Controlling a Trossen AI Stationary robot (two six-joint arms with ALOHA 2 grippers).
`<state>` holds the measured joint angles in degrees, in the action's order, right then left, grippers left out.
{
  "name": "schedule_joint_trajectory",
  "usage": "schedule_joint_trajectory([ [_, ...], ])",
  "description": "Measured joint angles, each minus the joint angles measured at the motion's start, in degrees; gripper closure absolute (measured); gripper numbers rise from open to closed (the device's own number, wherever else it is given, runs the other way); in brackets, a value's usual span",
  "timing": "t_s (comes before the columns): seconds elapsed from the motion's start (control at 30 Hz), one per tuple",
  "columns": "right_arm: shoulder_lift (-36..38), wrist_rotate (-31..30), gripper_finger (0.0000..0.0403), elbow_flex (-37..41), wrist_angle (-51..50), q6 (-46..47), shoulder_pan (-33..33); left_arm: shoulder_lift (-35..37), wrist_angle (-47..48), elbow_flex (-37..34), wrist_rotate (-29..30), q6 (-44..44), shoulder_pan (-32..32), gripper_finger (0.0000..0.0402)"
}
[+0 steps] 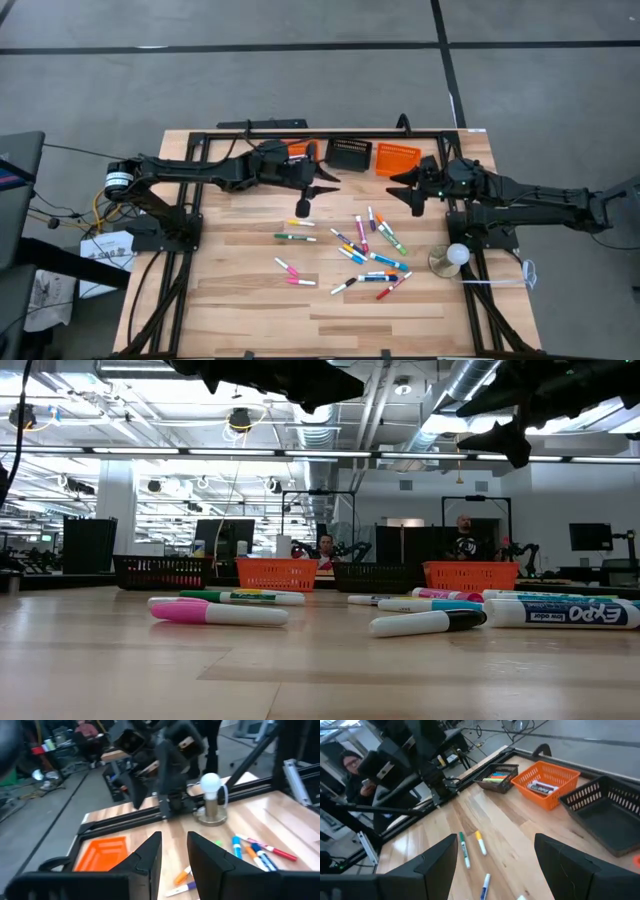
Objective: Pick & Place Markers
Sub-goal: Put the large pink marker pen into the left orange bin
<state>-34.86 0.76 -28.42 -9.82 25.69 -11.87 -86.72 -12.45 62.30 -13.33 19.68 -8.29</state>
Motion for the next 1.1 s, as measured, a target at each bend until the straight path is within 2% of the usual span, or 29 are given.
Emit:
schedule_joint_trajectory([
  [0.17, 0.7, -2.2, 0.0148, 0.0, 1.8, -0.9, 0.3, -0.9, 0.0, 0.0, -0.7, 0.0, 0.5, 0.0309],
  [0.4, 4.3, -4.2, 0.0148, 1.0, 3.3, -2.2, 0.3, -7.0, 0.0, 0.0, -3.2, 0.0, 1.2, 0.0309],
  [0.83, 17.8, -4.6, 0.0148, 12.7, 14.2, -1.6, 0.2, -13.1, 0.5, 0.7, -7.1, 1.8, 1.2, 0.0309],
  [1.1, 20.0, -4.9, 0.0148, 17.1, 19.3, 2.2, 1.1, -17.4, 3.8, 4.4, -10.8, 2.9, 3.0, 0.0309],
])
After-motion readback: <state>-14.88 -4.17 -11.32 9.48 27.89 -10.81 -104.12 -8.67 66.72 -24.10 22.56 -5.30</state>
